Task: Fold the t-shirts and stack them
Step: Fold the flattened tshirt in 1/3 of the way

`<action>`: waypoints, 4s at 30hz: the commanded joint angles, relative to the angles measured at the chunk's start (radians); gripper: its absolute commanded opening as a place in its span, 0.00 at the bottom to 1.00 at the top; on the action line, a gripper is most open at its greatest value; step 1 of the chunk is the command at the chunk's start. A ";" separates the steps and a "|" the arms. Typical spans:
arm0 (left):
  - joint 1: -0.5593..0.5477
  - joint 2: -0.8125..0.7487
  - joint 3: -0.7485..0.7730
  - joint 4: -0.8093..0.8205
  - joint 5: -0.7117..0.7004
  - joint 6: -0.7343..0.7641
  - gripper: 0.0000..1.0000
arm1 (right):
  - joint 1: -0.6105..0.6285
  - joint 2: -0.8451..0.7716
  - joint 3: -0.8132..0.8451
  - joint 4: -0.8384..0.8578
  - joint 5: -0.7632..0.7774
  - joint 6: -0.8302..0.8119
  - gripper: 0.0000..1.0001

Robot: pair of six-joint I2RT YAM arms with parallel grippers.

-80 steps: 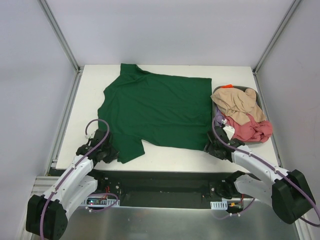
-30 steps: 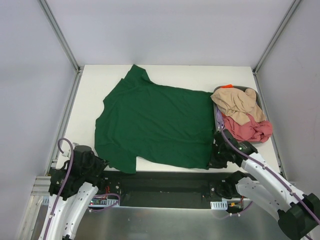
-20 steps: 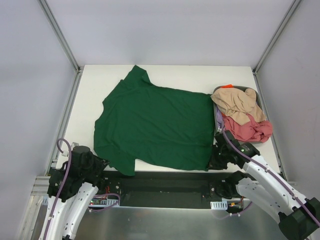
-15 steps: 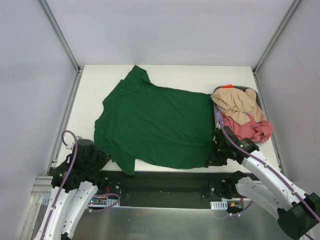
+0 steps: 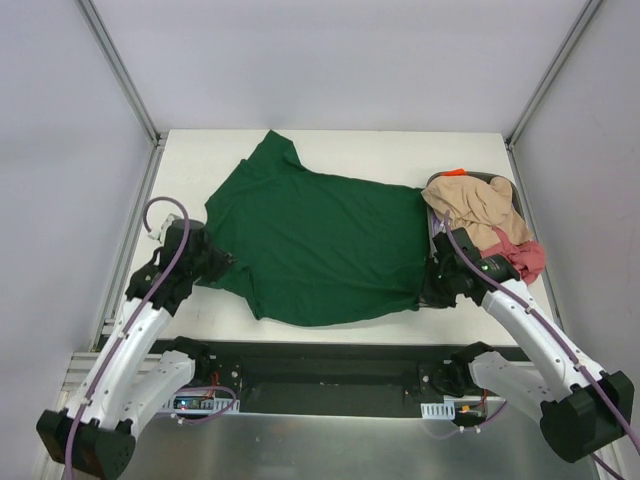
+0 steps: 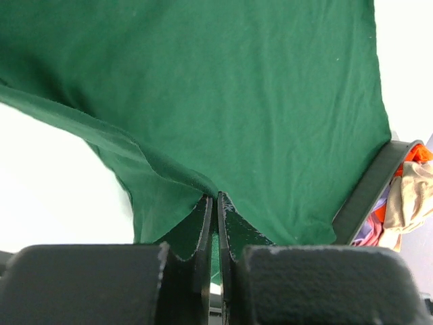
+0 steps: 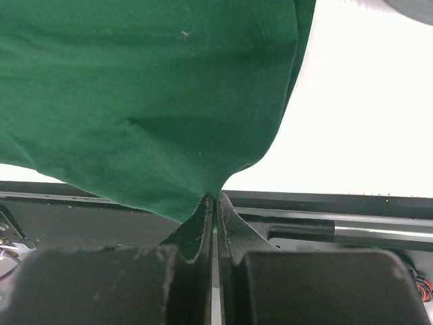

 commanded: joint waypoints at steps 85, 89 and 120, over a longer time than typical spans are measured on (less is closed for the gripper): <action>0.099 1.131 0.797 0.315 0.152 0.515 0.00 | -0.326 0.376 0.167 0.243 0.009 -0.148 0.07; 0.104 1.182 0.851 0.315 0.147 0.558 0.02 | -0.344 0.391 0.173 0.257 -0.023 -0.167 0.14; 0.312 0.964 0.300 0.341 0.301 0.506 0.99 | -0.073 0.319 -0.057 0.464 -0.132 -0.092 0.96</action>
